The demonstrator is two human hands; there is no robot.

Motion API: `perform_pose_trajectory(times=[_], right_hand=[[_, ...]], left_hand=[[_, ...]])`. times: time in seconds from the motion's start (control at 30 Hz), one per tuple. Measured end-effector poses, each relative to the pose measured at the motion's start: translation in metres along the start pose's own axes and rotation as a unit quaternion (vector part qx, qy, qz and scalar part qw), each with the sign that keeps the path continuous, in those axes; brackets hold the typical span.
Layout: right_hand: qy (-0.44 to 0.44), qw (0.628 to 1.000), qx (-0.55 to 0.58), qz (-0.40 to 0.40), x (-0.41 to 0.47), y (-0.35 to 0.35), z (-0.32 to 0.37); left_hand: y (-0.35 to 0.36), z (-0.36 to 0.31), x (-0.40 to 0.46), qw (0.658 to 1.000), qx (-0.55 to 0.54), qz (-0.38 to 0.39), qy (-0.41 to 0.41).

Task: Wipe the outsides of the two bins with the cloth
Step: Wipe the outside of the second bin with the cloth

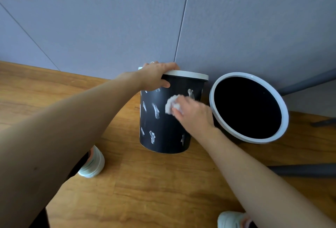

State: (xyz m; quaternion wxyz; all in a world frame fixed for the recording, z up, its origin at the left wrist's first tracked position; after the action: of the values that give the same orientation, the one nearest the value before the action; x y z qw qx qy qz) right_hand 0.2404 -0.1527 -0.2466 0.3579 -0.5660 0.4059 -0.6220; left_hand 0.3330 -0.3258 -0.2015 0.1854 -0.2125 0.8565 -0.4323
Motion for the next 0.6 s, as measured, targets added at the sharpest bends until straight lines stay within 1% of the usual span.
perform_pose_trajectory(times=[0.07,0.1,0.17,0.27,0.33,0.4,0.5,0.53,0.6], right_hand=[[-0.049,0.999,-0.010,0.016,-0.022,0.006,0.005],[-0.055,0.998,-0.013,0.017,-0.029,0.007,0.006],[-0.032,0.999,-0.024,0.003,-0.026,0.007,0.006],[0.035,0.998,-0.041,-0.022,-0.001,-0.001,0.004],[0.045,0.997,-0.046,-0.034,0.012,-0.004,0.004],[0.023,0.999,-0.035,-0.030,0.010,-0.002,0.008],[-0.053,0.997,-0.052,-0.004,-0.015,0.007,0.017],[-0.065,0.996,-0.060,0.013,-0.020,0.008,0.018],[-0.049,0.996,-0.063,0.028,-0.016,0.007,0.014]], left_hand=[[0.000,0.001,0.000,1.000,0.001,0.001,0.001],[0.001,0.001,0.001,1.000,0.004,0.001,0.004],[0.001,0.000,0.000,1.000,0.006,-0.001,0.007],[0.003,0.000,0.000,1.000,0.006,-0.002,0.010],[0.002,0.001,-0.002,1.000,0.005,-0.005,0.008],[0.001,0.003,-0.001,1.000,-0.001,-0.007,0.003],[0.003,0.001,0.000,1.000,0.008,0.000,0.004],[0.004,0.001,0.001,1.000,0.012,0.000,0.007],[0.006,0.000,0.002,1.000,0.016,-0.005,0.007]])
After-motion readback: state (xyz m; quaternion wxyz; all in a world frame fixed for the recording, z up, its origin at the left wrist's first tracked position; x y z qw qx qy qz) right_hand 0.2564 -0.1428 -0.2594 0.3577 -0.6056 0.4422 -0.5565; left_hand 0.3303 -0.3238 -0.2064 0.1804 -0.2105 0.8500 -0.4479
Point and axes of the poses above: each hand's wrist, its own x-axis towards the middle knuckle, its own y-axis out of the palm, z = x × y, the point moved 2 cm from there along x, towards the middle knuckle, and after that the axes turned 4 degrees about -x, right-handed, at the moved point
